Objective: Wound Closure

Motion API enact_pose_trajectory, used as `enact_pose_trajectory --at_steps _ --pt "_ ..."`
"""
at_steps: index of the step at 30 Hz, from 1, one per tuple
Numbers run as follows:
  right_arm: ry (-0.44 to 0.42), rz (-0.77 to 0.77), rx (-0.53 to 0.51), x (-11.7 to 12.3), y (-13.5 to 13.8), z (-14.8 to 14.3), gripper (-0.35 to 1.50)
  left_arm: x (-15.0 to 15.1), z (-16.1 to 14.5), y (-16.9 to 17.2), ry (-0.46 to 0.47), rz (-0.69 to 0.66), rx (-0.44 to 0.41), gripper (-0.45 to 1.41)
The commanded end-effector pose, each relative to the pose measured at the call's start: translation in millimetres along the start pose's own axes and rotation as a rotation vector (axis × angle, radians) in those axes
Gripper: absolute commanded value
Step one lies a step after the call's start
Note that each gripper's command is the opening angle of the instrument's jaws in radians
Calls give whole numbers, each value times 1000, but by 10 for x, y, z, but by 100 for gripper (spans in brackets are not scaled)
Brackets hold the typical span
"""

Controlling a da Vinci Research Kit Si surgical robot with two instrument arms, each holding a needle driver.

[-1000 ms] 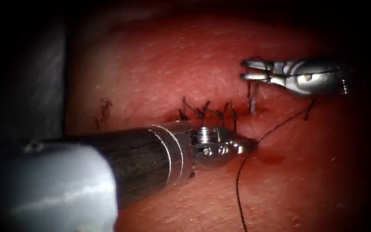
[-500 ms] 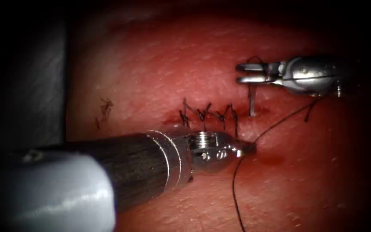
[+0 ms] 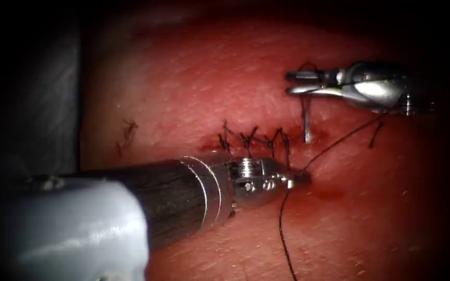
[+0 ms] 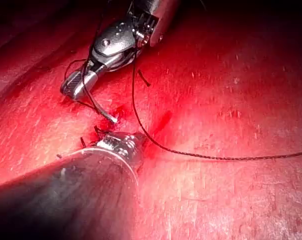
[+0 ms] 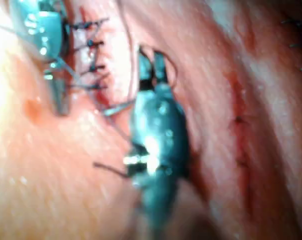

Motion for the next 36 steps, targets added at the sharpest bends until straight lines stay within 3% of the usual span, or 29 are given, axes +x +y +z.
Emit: enact_pose_trajectory --at_steps 1,19,28,36 --pt "0 22 4 -5 -5 8 -35 -1 9 2 3 1 0 -20" --pt "-69 274 67 -20 -14 20 -35 -2 8 0 4 2 -2 -20" --pt "-110 553 -2 -22 -10 20 -35 -2 9 0 4 2 -2 -20" --pt "-82 633 -30 -22 -10 21 -35 -2 8 0 4 2 -2 -20"
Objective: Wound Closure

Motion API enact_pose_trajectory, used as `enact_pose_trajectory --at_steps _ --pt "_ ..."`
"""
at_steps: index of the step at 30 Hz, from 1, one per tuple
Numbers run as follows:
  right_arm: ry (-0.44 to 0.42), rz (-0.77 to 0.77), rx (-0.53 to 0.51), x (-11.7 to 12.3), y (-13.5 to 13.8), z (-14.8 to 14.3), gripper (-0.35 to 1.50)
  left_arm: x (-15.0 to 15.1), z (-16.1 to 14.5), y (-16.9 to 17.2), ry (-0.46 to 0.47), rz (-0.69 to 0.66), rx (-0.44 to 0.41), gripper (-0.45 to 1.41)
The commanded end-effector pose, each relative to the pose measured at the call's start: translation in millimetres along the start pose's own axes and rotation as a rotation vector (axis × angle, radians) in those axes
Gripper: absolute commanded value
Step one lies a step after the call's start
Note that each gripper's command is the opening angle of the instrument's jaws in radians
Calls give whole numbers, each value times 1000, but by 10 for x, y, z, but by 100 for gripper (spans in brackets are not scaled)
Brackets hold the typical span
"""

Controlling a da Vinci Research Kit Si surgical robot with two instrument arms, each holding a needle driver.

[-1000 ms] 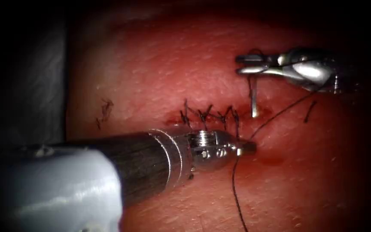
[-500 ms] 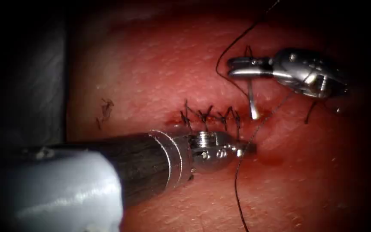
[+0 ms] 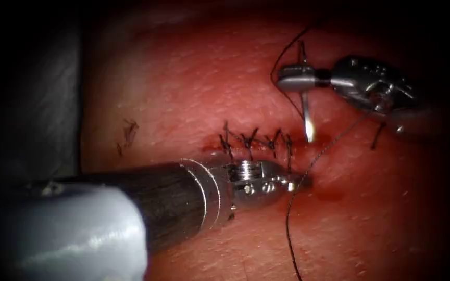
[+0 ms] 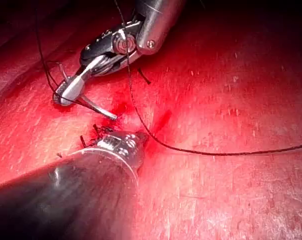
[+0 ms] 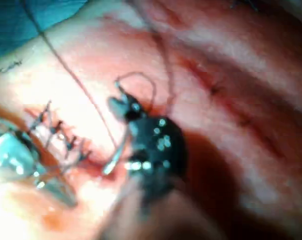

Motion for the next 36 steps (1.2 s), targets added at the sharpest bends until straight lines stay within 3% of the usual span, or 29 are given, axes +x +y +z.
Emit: enact_pose_trajectory --at_steps 1,11,23,36 --pt "3 22 4 -9 -4 10 -35 -1 9 3 1 0 -1 -20" --pt "-9 160 -8 -13 -8 11 -35 -1 9 2 -3 0 3 -18" --pt "15 201 -29 -1 -3 8 -35 -4 9 0 -7 1 6 -18" --pt "74 57 -98 6 0 5 -35 -4 10 0 -7 1 6 -18"
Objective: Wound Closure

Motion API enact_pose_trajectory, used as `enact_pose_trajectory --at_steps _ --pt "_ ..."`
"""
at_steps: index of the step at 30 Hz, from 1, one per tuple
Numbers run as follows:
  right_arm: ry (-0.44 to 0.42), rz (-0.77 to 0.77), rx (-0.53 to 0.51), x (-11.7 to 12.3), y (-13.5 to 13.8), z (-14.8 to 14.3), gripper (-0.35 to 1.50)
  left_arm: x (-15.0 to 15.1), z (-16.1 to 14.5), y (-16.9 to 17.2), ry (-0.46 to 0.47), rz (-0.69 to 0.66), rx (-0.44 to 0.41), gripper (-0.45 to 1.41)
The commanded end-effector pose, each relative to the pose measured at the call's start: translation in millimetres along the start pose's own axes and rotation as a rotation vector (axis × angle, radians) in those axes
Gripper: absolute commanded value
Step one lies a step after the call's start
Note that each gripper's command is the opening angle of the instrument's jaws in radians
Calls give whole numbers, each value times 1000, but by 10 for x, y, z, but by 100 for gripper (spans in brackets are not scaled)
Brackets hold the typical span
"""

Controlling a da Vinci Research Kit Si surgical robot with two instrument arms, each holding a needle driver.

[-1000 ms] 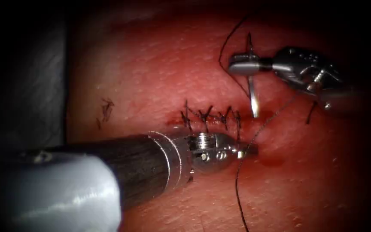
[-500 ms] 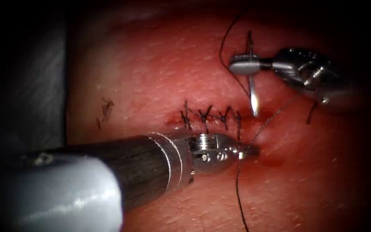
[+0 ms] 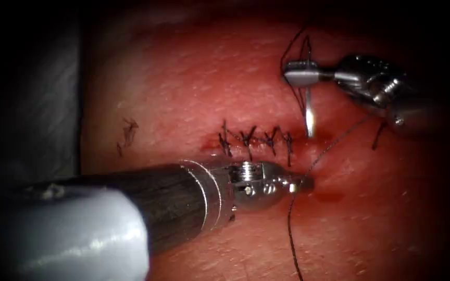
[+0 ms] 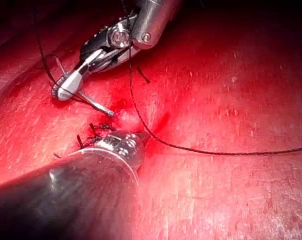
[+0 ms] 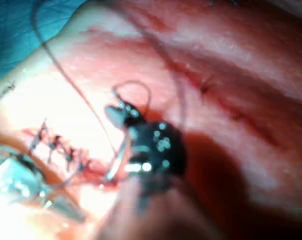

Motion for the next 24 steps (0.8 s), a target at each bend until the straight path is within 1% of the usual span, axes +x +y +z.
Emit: enact_pose_trajectory --at_steps 1,4,5,7,12,15,18,21,24 --pt "0 2 1 -10 -2 8 -35 -1 9 2 1 0 -2 -18" --pt "0 4 0 -7 -1 7 -35 -2 9 1 1 0 -2 -18" --pt "-2 54 3 -4 -2 7 -35 -3 9 0 1 0 -2 -18" --pt "-5 72 1 -4 -2 6 -35 -3 10 -1 -1 0 0 -18" --pt "-28 206 4 -4 -2 5 -35 -5 11 -3 -1 0 0 -18" --pt "-48 256 3 -4 -2 3 -35 -5 11 -2 -3 1 2 -18" --pt "-58 349 10 -5 -2 3 -35 -5 11 -2 -3 0 3 -18" --pt "-85 475 25 -7 -2 5 -35 -5 12 -2 -3 1 3 -18" --pt "-111 542 54 -9 -3 6 -35 -5 12 -2 -3 1 3 -18"
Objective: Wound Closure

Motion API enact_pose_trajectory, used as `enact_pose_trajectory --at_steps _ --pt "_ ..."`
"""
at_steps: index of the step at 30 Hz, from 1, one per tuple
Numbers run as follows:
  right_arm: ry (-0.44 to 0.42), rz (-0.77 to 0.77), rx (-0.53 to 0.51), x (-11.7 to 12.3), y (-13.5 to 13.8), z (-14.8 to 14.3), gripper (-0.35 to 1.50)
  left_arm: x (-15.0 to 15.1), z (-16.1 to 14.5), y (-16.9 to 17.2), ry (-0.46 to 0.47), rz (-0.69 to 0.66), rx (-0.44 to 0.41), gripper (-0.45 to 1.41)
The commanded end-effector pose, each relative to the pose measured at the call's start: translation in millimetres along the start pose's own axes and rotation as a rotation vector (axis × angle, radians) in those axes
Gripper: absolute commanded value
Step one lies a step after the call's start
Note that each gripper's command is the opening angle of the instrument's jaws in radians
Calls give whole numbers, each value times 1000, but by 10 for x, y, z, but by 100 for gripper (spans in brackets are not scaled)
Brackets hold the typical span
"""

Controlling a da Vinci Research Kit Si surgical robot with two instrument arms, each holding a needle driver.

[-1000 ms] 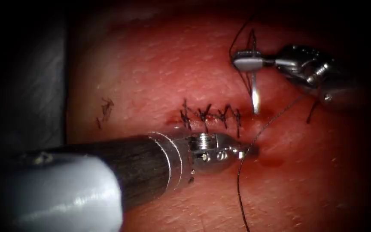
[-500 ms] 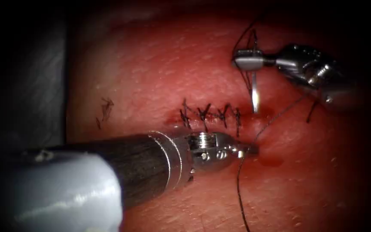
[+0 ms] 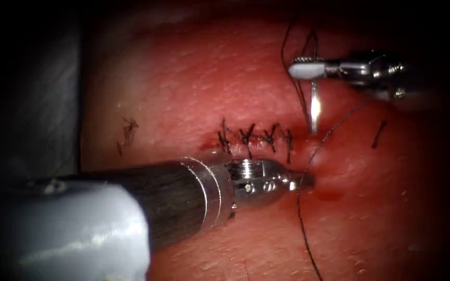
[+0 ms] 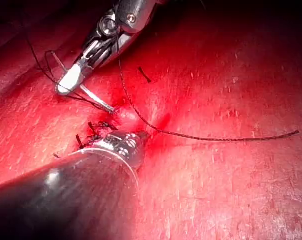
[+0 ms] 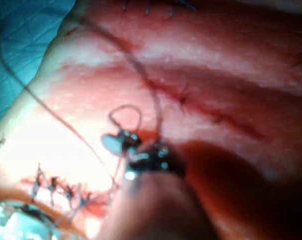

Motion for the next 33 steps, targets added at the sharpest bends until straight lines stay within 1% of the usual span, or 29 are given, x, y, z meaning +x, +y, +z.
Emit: enact_pose_trajectory --at_steps 1,2,3,4,8,17,23,30,33 --pt "-15 39 17 -6 2 9 -35 0 9 3 0 0 -1 -18" --pt "-35 100 31 -9 2 10 -35 -1 9 3 1 0 -1 -18" --pt "-47 121 35 -10 2 10 -35 -1 9 3 1 0 -1 -18" --pt "-77 191 52 -15 2 10 -35 0 9 3 0 0 -1 -18" --pt "-108 262 74 -21 0 9 -35 -1 9 2 1 0 -1 -18" --pt "-131 335 186 -27 -8 11 -35 -1 9 2 1 0 -2 -18" --pt "-129 356 200 -30 -9 11 -35 -1 8 3 1 1 -2 -18" --pt "-143 396 211 -39 -15 12 -35 -1 8 3 1 0 -2 -18" --pt "-169 428 218 -44 -17 14 -35 -1 8 3 1 0 -2 -18"
